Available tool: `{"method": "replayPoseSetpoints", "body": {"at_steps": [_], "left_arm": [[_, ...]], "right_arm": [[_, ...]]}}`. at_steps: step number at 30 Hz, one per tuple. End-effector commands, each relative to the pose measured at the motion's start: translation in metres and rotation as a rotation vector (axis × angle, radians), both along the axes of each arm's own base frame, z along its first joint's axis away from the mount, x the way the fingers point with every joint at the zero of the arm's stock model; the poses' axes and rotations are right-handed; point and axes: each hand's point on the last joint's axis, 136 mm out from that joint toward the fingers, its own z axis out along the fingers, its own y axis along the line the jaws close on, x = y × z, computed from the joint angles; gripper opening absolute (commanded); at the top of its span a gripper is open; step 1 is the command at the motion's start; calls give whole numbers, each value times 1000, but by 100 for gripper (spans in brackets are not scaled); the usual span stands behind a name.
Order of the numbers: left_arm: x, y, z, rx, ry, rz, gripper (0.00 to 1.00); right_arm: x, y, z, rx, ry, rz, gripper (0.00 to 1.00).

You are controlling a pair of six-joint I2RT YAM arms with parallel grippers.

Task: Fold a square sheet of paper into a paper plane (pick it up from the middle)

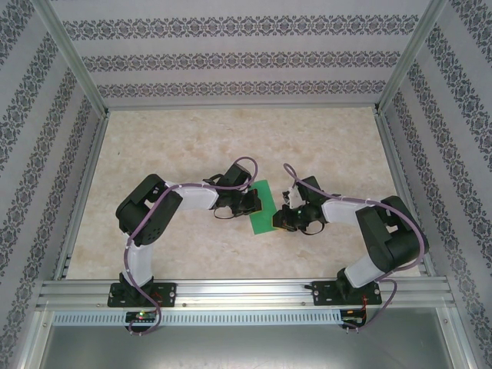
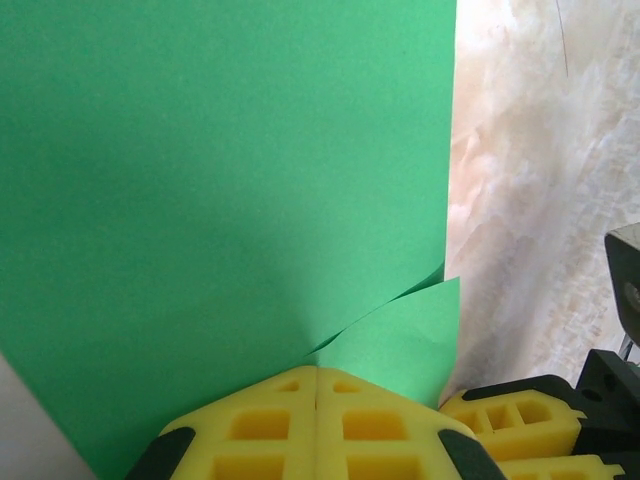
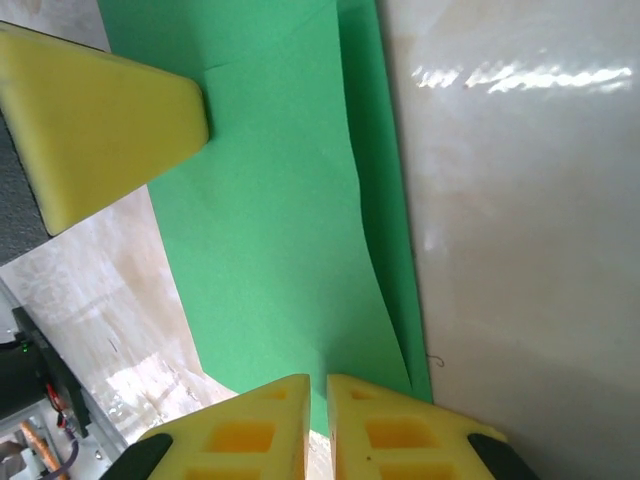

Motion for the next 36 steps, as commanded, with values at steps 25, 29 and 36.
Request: {"method": "replayPoseSetpoints", "body": {"at_steps": [25, 29, 36], "left_arm": [[1, 17, -28, 169, -6, -54, 1], [3, 15, -26, 168, -18, -71, 2], [20, 8, 13, 146, -108, -78, 11]], "right_arm": [[9, -6, 0, -30, 63, -2, 9], [-3, -16, -23, -87, 112, -15, 8], [-11, -4, -22, -43, 118, -90, 8]]}}
